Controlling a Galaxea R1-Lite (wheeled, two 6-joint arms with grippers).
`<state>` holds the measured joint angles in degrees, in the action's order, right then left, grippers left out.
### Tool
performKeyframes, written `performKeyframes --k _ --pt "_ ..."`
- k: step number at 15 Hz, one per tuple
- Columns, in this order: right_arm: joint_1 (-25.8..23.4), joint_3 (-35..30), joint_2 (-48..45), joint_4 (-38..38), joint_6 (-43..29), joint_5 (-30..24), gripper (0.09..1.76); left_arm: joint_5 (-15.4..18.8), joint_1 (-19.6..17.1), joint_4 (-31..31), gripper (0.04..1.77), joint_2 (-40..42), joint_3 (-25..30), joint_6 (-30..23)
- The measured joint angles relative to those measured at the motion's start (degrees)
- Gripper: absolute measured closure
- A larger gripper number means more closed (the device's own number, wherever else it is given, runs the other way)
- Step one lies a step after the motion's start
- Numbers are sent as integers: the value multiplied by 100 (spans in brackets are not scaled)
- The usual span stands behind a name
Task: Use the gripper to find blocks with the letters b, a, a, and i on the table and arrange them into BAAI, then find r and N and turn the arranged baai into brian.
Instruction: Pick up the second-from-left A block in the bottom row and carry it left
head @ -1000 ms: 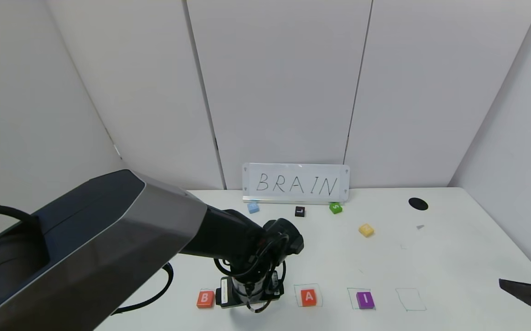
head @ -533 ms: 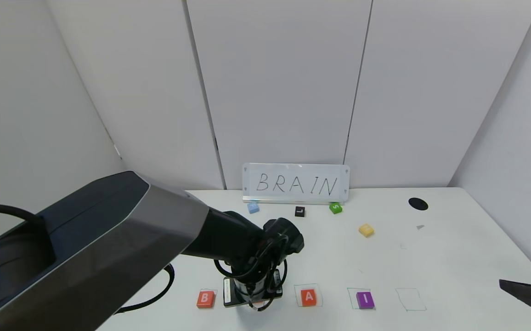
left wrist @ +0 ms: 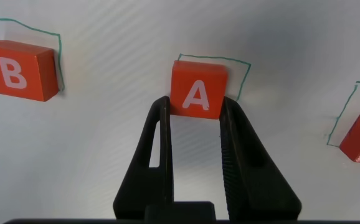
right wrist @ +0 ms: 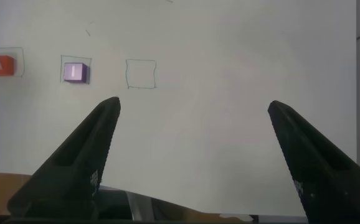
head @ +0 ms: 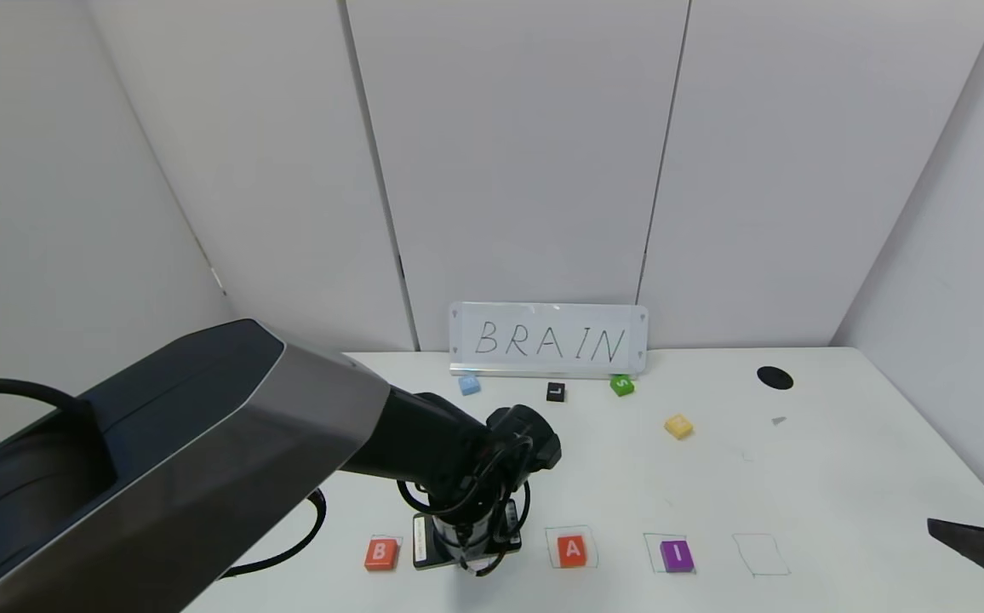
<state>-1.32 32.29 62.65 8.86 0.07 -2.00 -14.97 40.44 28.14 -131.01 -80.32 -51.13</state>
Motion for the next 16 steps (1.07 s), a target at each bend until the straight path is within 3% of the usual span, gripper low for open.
performKeyframes --k 10,16 --pt "0 -18 -69 0 2 1 14 4 -20 -121 131 108 -38 105" --pt "16 -29 -99 5 6 -2 14 13 -424 544 131 731 -278 1062"
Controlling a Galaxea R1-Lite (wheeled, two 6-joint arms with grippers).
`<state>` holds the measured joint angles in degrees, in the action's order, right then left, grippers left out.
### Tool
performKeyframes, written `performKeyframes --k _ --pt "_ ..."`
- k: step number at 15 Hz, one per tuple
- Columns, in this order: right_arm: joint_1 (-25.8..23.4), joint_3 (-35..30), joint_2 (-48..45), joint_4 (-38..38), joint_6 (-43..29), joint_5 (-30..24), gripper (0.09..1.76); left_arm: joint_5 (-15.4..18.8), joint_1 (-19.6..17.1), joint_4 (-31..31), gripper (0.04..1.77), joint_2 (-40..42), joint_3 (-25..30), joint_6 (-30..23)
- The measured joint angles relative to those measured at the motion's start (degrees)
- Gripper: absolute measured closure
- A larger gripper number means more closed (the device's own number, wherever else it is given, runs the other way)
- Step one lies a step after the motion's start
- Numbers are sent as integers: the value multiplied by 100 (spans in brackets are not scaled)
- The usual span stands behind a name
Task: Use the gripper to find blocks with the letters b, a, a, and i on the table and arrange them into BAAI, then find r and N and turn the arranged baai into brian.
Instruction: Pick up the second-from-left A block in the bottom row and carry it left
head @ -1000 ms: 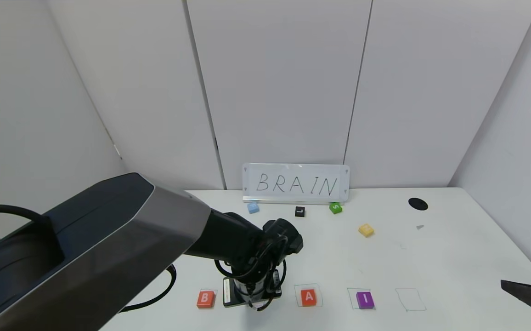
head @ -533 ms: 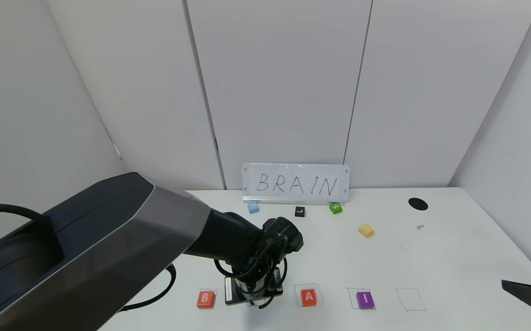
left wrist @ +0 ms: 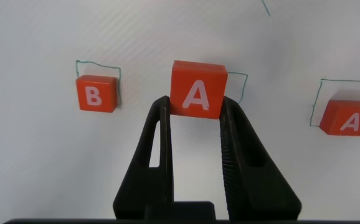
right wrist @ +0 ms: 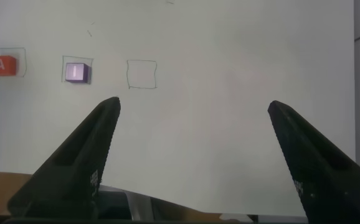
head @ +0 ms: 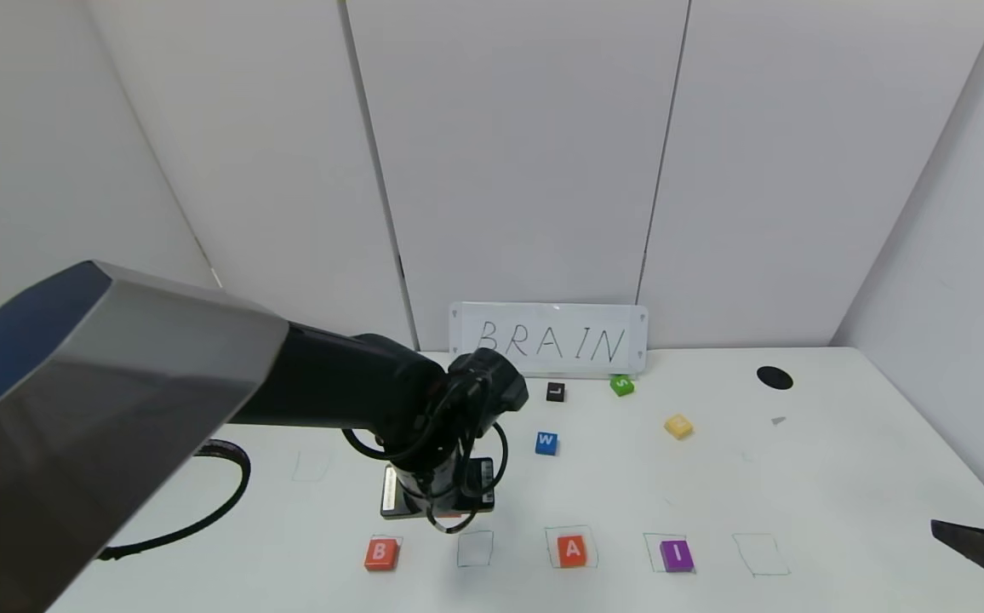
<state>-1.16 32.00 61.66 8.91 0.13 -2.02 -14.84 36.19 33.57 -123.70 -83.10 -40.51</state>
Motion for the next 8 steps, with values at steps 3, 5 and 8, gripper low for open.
performKeyframes --k 3,5,8 --pt "1 -2 -12 1 2 -2 14 17 -285 30 131 267 26 438" --pt "1 -6 -28 9 2 2 14 138 -728 34 131 477 83 928" --pt "15 -20 -37 0 5 2 14 268 -1282 37 131 727 146 1430"
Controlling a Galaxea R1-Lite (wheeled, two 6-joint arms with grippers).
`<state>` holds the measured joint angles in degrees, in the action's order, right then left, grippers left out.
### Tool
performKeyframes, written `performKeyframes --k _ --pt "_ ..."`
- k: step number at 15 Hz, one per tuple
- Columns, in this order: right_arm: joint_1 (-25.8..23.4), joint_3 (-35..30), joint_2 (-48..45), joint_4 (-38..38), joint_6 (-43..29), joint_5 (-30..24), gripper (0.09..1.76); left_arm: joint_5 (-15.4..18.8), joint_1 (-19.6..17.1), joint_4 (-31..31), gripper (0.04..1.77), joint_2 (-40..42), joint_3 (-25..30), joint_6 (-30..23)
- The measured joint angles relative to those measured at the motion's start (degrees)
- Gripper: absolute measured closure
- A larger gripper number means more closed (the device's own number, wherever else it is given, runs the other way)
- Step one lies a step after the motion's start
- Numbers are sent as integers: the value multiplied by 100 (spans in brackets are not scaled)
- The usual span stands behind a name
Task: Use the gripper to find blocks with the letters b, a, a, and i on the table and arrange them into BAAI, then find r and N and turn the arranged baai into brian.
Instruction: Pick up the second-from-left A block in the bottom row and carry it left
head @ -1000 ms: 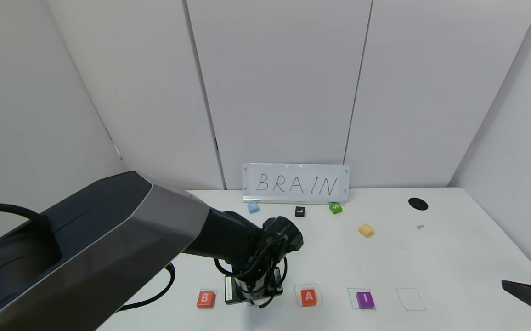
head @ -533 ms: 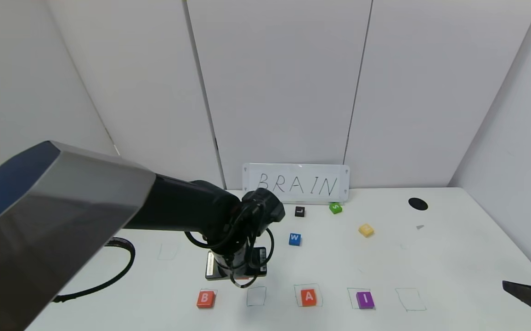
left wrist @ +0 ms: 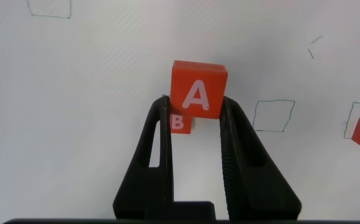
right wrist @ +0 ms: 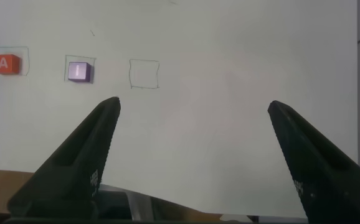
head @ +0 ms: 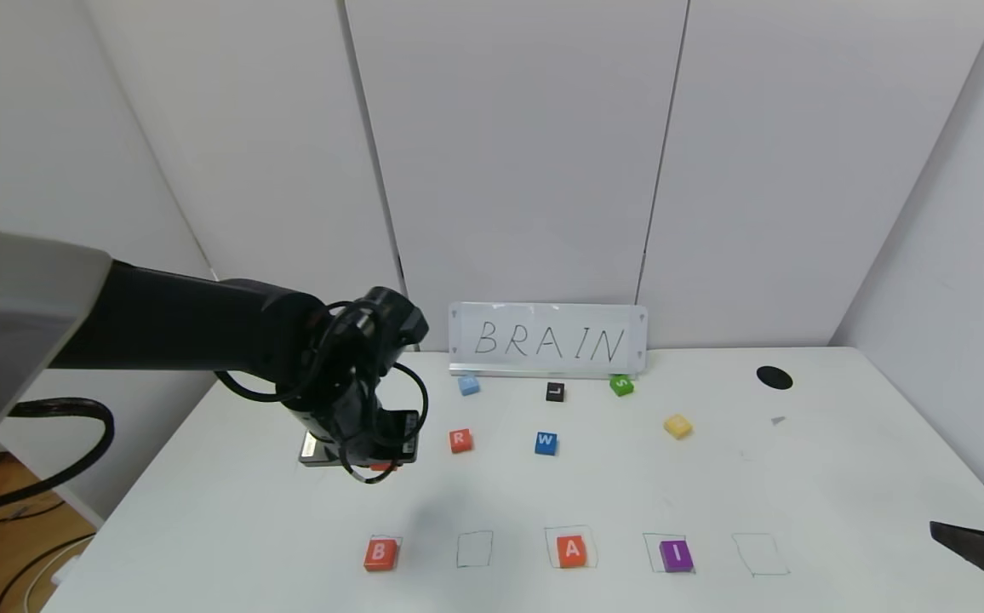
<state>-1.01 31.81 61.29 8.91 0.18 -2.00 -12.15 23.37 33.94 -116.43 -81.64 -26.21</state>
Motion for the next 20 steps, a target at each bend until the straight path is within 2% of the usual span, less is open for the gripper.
performKeyframes --k 4,7,14,15,17,20 --pt "38 -22 -11 -2 -2 1 14 285 -907 -15 131 124 69 651" --pt "50 -26 -11 -2 -2 0 14 411 -1323 -77 131 128 193 933" --pt "46 -26 -11 -2 2 1 14 424 -1357 -79 131 128 229 948" --pt "50 -35 -20 -5 83 -7 14 433 -1417 -261 131 106 276 1122" --pt "50 -55 -33 -2 101 -10 14 447 -1831 -811 131 -63 584 1598" --pt "49 -59 -38 -2 104 -10 14 461 -2076 -958 131 -278 796 1724"
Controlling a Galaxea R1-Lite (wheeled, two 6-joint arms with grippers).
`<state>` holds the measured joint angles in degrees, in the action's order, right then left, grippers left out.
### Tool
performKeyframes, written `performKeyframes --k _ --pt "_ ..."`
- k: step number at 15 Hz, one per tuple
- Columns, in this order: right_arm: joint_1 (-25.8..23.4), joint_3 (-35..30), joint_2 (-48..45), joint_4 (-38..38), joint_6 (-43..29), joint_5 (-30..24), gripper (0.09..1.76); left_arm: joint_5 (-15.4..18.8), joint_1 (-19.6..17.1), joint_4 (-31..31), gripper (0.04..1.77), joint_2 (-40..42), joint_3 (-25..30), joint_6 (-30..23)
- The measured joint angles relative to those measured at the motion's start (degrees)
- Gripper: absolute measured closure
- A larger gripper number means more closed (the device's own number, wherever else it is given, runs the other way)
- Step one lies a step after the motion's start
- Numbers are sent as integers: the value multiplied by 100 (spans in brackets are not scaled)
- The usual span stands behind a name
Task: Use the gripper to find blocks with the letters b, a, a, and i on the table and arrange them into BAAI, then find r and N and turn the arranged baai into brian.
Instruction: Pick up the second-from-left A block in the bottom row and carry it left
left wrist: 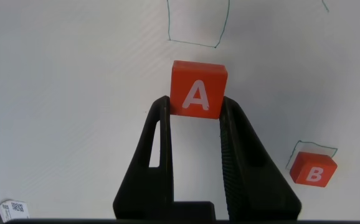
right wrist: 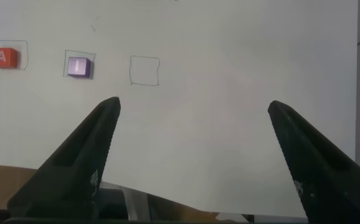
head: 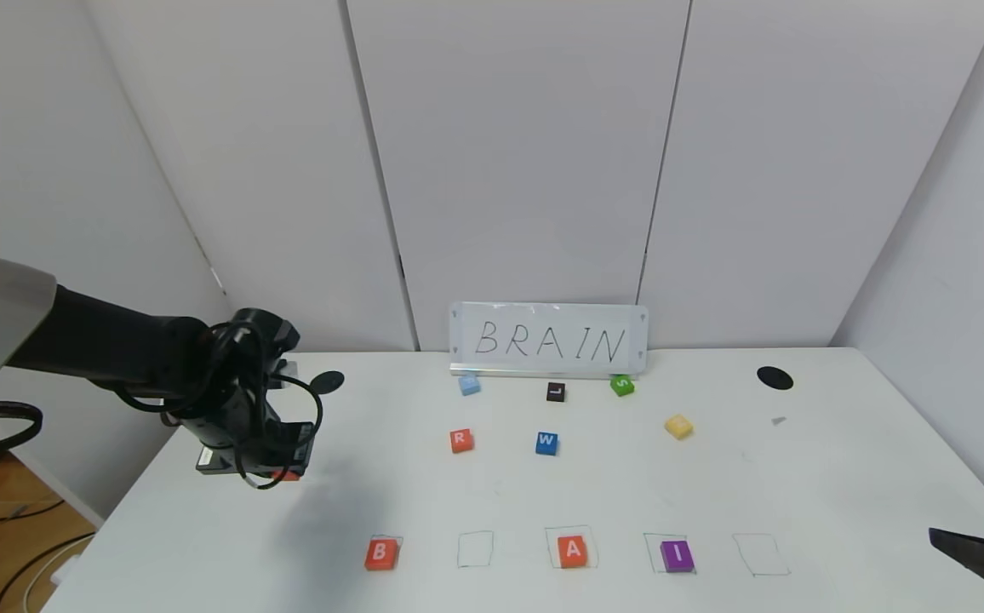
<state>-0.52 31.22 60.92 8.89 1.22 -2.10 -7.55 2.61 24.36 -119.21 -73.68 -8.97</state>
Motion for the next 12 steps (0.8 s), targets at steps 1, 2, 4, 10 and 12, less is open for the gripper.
performKeyframes --k 1,2,4,10,12 --pt "0 -2 -1 0 -2 0 14 7 -22 -9 131 -33 15 2" --pt "1 -7 -1 -2 -2 2 14 13 -83 -93 131 -101 28 5" --pt "9 -9 -6 0 0 0 14 16 -204 -250 131 -267 74 27" --pt "9 -20 -4 0 0 0 14 11 -243 -347 131 -463 106 30" --pt "9 -18 -4 0 -2 0 14 11 -239 -347 131 -479 106 30"
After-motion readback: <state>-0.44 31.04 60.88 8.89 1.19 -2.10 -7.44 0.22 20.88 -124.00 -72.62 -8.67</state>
